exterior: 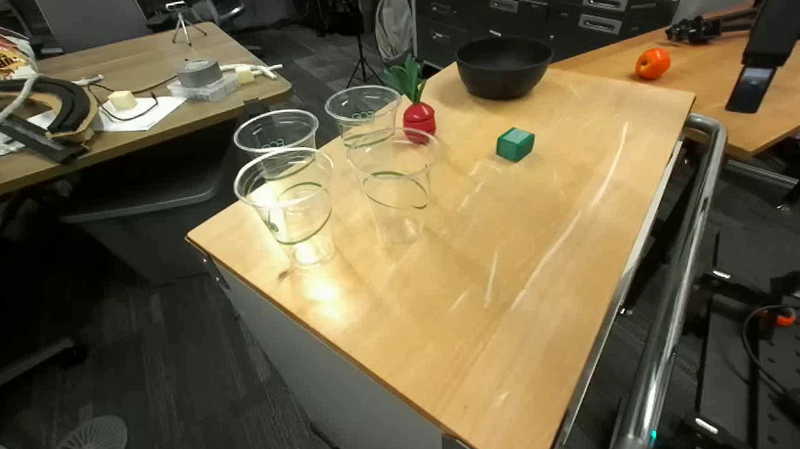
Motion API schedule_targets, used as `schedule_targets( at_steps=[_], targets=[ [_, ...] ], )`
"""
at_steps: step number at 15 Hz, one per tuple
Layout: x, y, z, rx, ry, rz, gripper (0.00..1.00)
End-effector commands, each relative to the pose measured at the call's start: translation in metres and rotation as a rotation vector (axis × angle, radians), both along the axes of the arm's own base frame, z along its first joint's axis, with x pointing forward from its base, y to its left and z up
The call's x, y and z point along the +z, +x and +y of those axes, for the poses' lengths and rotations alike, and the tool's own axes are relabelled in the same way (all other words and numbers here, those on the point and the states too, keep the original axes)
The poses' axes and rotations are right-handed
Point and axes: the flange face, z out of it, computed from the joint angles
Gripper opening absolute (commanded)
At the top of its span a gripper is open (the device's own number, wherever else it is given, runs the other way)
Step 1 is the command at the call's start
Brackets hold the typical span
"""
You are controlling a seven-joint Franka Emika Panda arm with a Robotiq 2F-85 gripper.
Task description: Put the red object and the green building block in the black bowl then stack the four plastic cups together
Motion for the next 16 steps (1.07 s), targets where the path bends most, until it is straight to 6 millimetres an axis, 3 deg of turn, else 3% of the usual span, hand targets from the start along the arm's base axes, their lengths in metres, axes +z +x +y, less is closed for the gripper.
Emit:
schedule_targets(
  at_steps=[1,8,9,11,13,16],
  targets=[
    [-0.001,0.000,0.000,0.000,0.001,0.003,1.00],
    [-0.010,-0.002,0.001,0.002,0.005,0.026,1.00],
    [-0.004,0.001,0.009,-0.002,-0.006,0.004,1.00],
    [0.003,0.009,0.019,-0.006,-0.044,-0.053,1.00],
    [0.017,0.029,0.032,0.016,-0.045,-0.081,1.00],
    [0.022,0.050,0.036,0.023,-0.062,-0.086,1.00]
  ],
)
